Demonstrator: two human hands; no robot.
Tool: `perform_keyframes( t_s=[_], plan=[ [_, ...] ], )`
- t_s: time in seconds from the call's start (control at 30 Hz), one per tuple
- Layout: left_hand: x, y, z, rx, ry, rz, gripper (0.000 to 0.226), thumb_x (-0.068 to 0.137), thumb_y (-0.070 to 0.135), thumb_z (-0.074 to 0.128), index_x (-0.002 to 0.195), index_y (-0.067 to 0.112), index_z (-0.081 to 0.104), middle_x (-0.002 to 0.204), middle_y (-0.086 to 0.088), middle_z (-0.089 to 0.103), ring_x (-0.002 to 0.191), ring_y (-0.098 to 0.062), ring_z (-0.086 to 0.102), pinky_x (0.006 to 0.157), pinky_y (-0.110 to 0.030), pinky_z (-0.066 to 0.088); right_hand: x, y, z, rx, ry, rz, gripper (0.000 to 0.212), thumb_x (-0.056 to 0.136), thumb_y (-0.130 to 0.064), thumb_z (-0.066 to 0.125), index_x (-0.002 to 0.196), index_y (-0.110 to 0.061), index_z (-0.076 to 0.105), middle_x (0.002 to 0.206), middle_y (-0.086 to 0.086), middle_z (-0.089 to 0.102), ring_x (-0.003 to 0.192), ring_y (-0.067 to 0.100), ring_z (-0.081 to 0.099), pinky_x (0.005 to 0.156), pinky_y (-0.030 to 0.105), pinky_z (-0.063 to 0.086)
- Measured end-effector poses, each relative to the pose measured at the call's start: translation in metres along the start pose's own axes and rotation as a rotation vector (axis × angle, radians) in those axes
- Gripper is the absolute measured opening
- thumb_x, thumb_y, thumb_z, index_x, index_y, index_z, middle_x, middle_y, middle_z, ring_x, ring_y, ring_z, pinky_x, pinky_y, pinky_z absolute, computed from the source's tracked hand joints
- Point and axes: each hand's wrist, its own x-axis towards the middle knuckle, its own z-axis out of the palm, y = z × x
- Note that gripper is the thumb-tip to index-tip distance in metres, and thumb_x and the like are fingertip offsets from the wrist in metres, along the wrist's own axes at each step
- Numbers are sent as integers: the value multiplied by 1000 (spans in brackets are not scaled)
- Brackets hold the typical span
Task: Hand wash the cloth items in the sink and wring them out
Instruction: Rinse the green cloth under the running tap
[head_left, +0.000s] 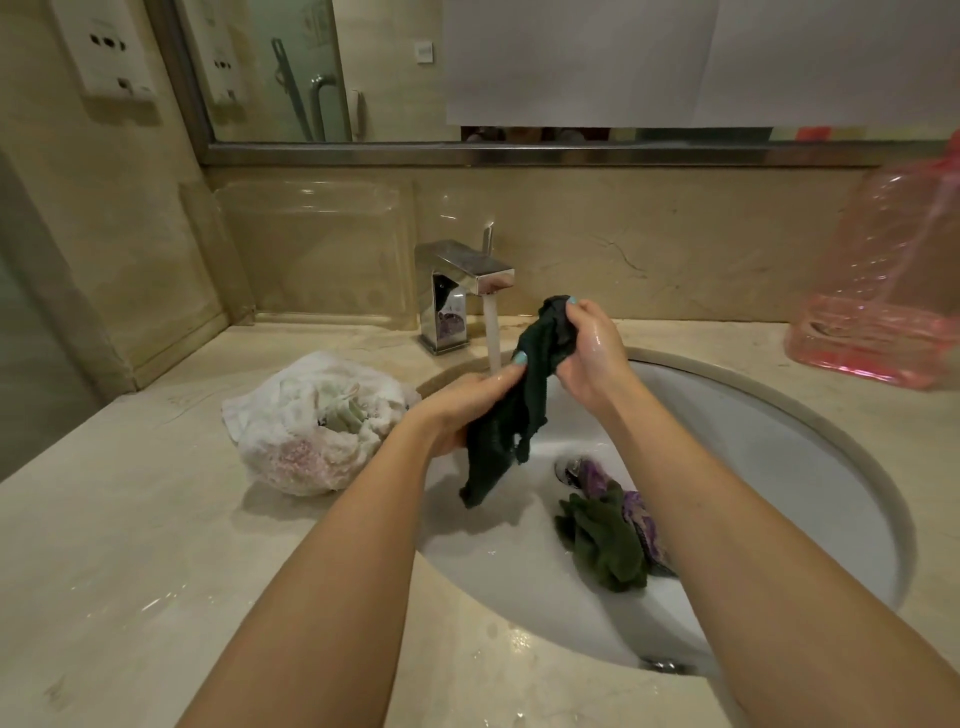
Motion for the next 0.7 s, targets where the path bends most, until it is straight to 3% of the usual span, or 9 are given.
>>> perform_keyframes(
  t_s=[0.1,0.23,0.3,0.37,0.47,0.57,0.67,0.7],
  plan=[
    [-3,0,-3,20,6,57,38,90,50,60,111,19,58,112,-9,66,105,-27,64,88,-37,51,2,1,-5,-148,21,-50,22,105,-24,39,89,-15,52,94,8,55,86,19,56,72,34,51],
    [2,1,-3,-281,126,263,26,96,39,59,116,22,61,115,-7,69,109,-27,65,95,-49,52,4,11,-8,-506,48,-23,20,103,-28,41,95,-18,57,104,9,62,102,23,60,97,45,50],
    [4,2,-2,-355,163,310,32,97,36,57,125,21,56,119,-9,66,111,-28,64,95,-54,52,-1,17,-11,-586,-33,73,18,103,-31,41,103,-21,56,112,9,62,107,25,59,94,46,51],
    [2,4,1,-404,199,336,30,99,32,55,127,21,51,118,-9,63,109,-27,62,92,-51,53,-6,23,-18,-594,-170,216,26,103,-38,40,123,-24,47,121,9,57,111,29,57,90,50,51],
    [0,6,2,-368,235,410,32,101,26,52,132,21,46,118,-5,61,105,-21,62,89,-42,55,-12,28,-20,-413,-291,363,34,102,-41,42,133,-26,39,126,13,55,112,36,58,80,53,55],
    [0,4,2,-221,214,408,40,101,25,52,138,26,37,118,0,58,107,-20,61,91,-40,55,-7,25,-12,-244,-133,263,33,103,-30,42,136,-24,39,130,13,54,109,32,58,82,53,54],
    [-3,-1,2,60,187,336,51,99,23,54,145,28,33,122,2,54,96,-10,58,73,-22,50,3,17,-12,-195,84,104,24,104,-25,39,128,-22,43,123,12,53,105,28,57,85,51,54],
    [-1,-3,0,120,191,286,55,96,25,58,146,25,33,127,0,52,98,-10,58,74,-22,49,5,15,-13,-161,134,91,21,104,-24,39,124,-21,44,118,11,52,103,28,56,86,51,54]
  ],
)
